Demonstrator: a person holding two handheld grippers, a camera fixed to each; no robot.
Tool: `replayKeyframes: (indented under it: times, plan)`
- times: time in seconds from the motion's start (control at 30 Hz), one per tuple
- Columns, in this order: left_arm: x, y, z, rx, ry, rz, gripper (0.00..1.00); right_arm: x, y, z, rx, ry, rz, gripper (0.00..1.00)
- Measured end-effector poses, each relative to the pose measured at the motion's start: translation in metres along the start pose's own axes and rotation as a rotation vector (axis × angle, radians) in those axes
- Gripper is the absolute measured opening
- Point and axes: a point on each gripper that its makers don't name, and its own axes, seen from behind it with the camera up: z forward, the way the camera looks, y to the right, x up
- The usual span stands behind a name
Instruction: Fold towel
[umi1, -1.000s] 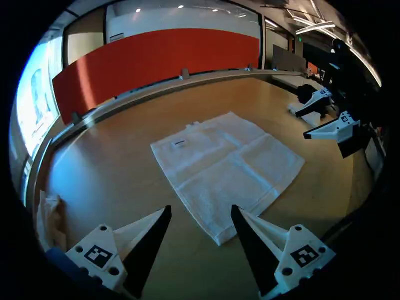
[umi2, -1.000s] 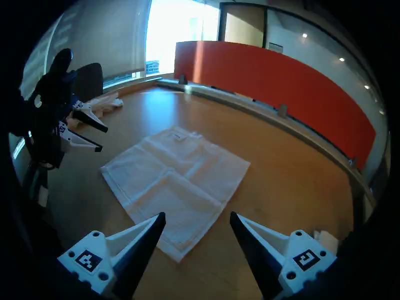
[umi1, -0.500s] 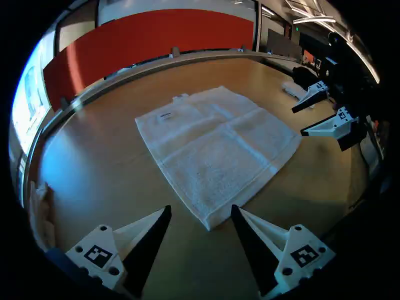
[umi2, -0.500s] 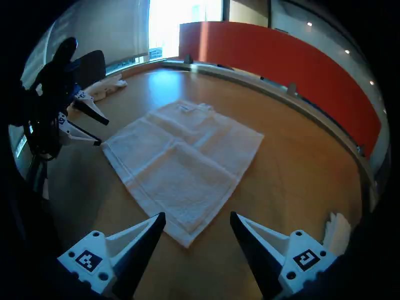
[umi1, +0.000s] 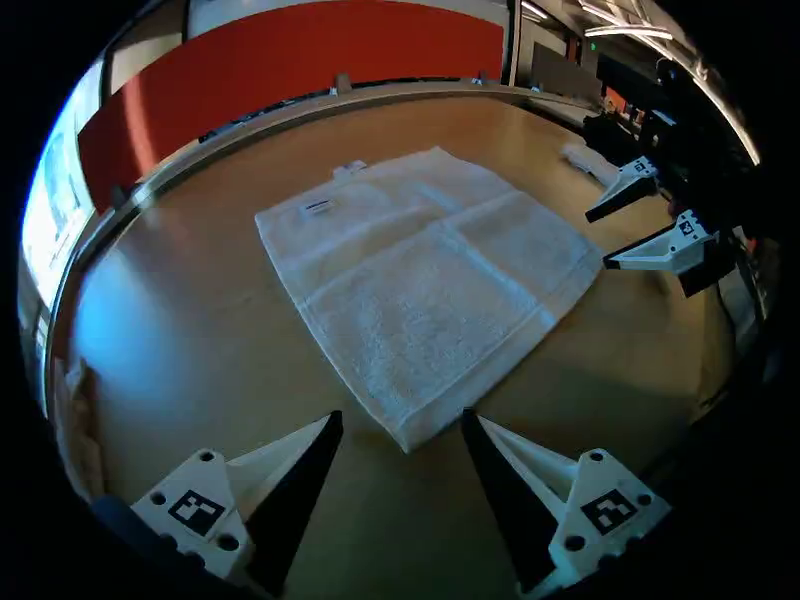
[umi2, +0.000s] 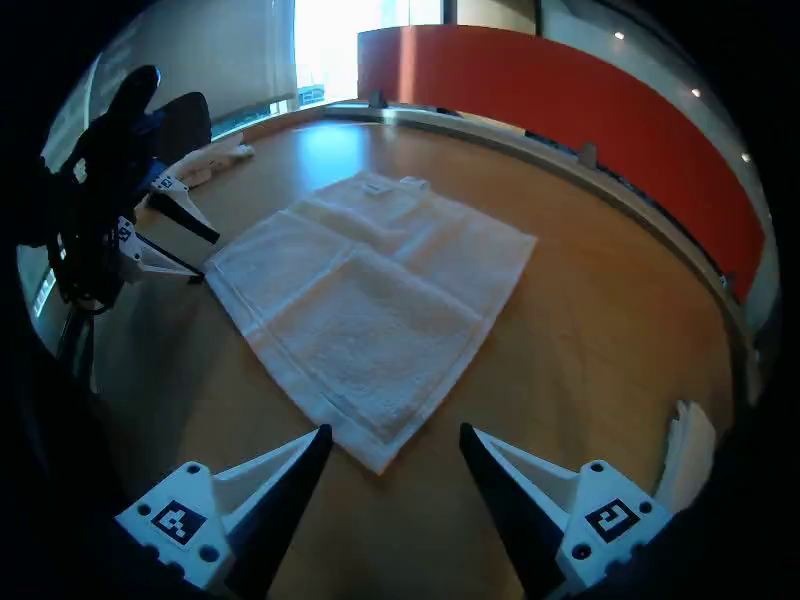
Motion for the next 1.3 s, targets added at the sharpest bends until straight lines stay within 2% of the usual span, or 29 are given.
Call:
replayKeyframes:
  times: [0.5, 0.93, 1.13, 1.3]
  plan:
    - [-0.004, 0.0029, 0.0036, 0.001, -0.013, 0.0, 0.88, -0.0086, -0.0042, 0.005, 0.015, -0.014, -0.009, 0.87]
    - [-0.004, 0.0041, 0.0024, 0.01, -0.025, -0.01, 0.82, -0.0091, -0.0034, 0.0057, 0.017, -0.018, 0.006, 0.63]
    - [-0.0041, 0.0056, 0.0023, 0.014, -0.024, -0.014, 0.8, -0.0094, -0.0057, 0.0053, 0.02, -0.015, 0.002, 0.63]
    - [-0.0039, 0.0058, 0.0025, 0.013, -0.026, -0.014, 0.76, -0.0092, -0.0068, 0.0054, 0.026, -0.014, 0.0, 0.41]
